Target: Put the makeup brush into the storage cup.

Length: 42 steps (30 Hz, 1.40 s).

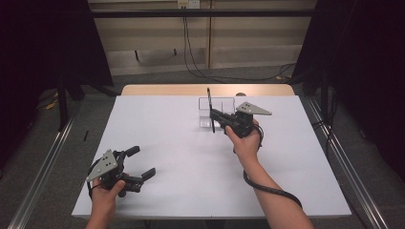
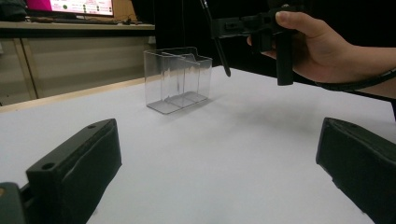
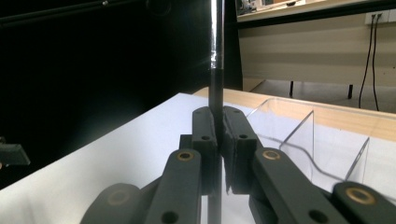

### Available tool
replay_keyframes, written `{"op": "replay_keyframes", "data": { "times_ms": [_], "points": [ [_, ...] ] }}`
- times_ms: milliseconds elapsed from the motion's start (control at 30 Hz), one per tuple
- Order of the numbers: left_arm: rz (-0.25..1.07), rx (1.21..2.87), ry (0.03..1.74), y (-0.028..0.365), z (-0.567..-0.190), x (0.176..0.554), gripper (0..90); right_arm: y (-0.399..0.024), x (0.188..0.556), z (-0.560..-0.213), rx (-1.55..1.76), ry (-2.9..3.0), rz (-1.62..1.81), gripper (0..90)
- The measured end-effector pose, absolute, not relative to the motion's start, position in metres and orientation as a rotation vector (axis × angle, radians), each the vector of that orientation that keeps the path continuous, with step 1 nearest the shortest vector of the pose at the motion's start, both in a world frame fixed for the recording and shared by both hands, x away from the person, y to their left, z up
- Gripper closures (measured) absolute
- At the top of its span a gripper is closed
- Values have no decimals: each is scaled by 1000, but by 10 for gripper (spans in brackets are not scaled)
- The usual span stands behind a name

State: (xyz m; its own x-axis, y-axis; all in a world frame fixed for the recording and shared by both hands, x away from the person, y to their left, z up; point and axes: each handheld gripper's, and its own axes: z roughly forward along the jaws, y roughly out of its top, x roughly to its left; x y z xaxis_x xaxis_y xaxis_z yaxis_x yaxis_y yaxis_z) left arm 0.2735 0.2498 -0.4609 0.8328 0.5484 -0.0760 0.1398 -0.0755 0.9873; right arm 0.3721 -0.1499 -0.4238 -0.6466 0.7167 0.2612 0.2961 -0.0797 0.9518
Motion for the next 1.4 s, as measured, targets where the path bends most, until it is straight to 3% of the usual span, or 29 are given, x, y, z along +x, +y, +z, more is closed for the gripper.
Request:
{"op": "replay_keyframes", "data": {
  "times_ms": [1400],
  "points": [
    [358,1624,559,251,-462,275,0,-155,396,-416,1138,1756,1810,847]
  ]
}}
